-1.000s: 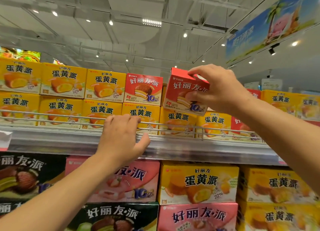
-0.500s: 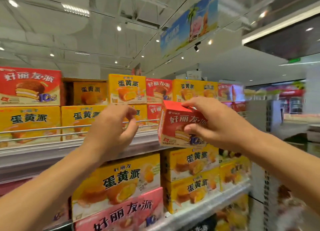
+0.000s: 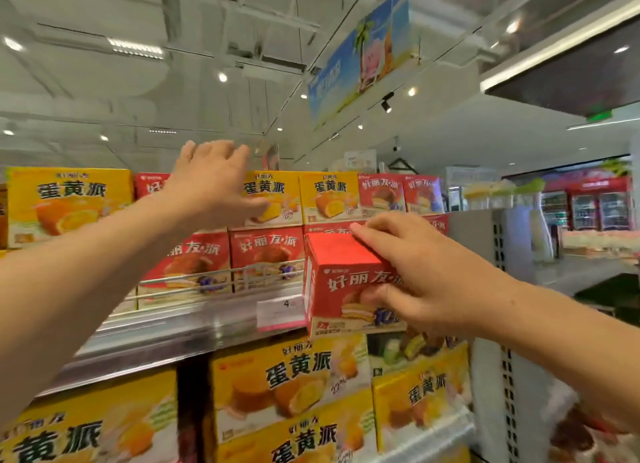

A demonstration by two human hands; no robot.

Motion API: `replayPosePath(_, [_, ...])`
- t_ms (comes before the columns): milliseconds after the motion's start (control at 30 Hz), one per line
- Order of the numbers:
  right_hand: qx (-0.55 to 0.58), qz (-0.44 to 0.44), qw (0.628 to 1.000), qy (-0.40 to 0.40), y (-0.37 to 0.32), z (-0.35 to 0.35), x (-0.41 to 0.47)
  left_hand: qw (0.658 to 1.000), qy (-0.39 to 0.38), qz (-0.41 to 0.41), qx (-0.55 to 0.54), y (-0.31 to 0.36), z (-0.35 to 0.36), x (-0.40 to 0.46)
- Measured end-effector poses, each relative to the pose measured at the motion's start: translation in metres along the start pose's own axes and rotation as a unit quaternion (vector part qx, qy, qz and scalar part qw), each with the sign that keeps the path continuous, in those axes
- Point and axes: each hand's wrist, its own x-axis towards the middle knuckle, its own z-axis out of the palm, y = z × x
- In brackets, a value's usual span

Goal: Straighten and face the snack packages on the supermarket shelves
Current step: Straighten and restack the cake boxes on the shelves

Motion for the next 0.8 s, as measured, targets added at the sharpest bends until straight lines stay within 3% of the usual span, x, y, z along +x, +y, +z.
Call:
replayPosePath(200, [0.045, -0.017, 0.999, -0.010, 0.029, 0.014, 0.007, 0.999, -0.021, -0.023, 0.006, 0.005, 0.001, 0.006])
replayPosePath(500, [0.085, -0.039, 0.995, 0.037, 0.049, 0.026, 0.022, 0.986, -0.024, -0.080, -0.142, 0.020, -0.018, 0.000])
replayPosePath(567, [0.094, -0.039, 0.994, 0.049, 0.052, 0.027, 0.024, 0.962, -0.012, -0.097, -0.253, 0.019, -0.031, -0.005])
replayPosePath(667, [0.123, -0.039, 0.989, 0.066, 0.054, 0.023, 0.035, 0.898, 0.028, -0.122, -0.422, 0.006, -0.066, -0.015])
replayPosePath(800, [0.133, -0.046, 0.985, 0.095, 0.047, 0.008, 0.068, 0.892, 0.035, -0.130, -0.431, -0.027, -0.100, -0.030])
